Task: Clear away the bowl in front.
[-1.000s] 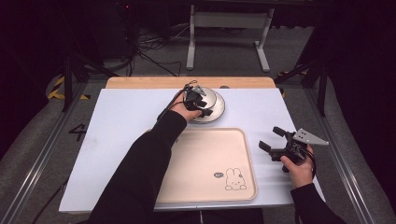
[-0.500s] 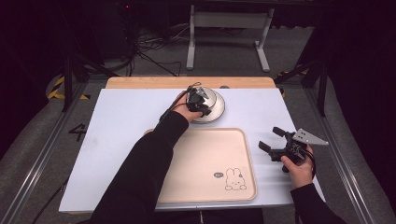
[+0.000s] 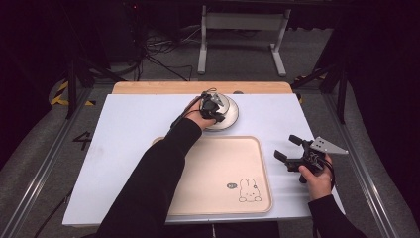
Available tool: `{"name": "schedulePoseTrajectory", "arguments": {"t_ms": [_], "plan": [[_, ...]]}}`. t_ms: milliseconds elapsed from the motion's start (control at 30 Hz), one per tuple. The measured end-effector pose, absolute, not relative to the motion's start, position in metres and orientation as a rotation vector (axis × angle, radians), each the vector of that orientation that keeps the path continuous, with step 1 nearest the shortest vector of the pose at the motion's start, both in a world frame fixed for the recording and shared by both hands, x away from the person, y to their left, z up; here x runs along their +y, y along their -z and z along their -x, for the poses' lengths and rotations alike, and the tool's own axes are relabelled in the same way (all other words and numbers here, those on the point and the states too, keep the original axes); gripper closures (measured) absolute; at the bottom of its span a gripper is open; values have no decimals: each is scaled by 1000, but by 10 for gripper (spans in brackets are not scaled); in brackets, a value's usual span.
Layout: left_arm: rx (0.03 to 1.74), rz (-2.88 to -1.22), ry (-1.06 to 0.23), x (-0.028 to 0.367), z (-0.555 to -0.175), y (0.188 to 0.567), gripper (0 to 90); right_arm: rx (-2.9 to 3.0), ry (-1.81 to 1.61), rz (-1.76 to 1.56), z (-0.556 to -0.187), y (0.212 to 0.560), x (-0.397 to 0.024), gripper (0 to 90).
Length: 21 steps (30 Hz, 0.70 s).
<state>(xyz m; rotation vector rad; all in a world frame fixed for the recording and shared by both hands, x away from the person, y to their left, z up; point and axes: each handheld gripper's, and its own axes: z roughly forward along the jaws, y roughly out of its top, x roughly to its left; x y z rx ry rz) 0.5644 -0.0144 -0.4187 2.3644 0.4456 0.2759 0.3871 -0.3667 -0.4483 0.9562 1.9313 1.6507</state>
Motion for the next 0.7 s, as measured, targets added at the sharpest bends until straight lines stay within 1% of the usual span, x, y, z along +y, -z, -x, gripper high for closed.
{"name": "schedulePoseTrajectory", "arguments": {"t_ms": [233,367,567,600,700], "plan": [[441,-2377,-292,-16,-563,418,817,1932,-1650,-955,-387,448,-367,14],[419,-2408,-334,-19,-562,416,820,1933,-1649,-955,-387,449,-366,13],[413,-2431,-359,-21,-560,414,822,1931,-1652,-959,-387,448,-367,13],[402,-2457,-386,-23,-558,413,822,1933,-1651,-958,-387,448,-367,14],[396,-2477,-392,-27,-555,411,823,1933,-1651,-954,-387,449,-367,14]]}}
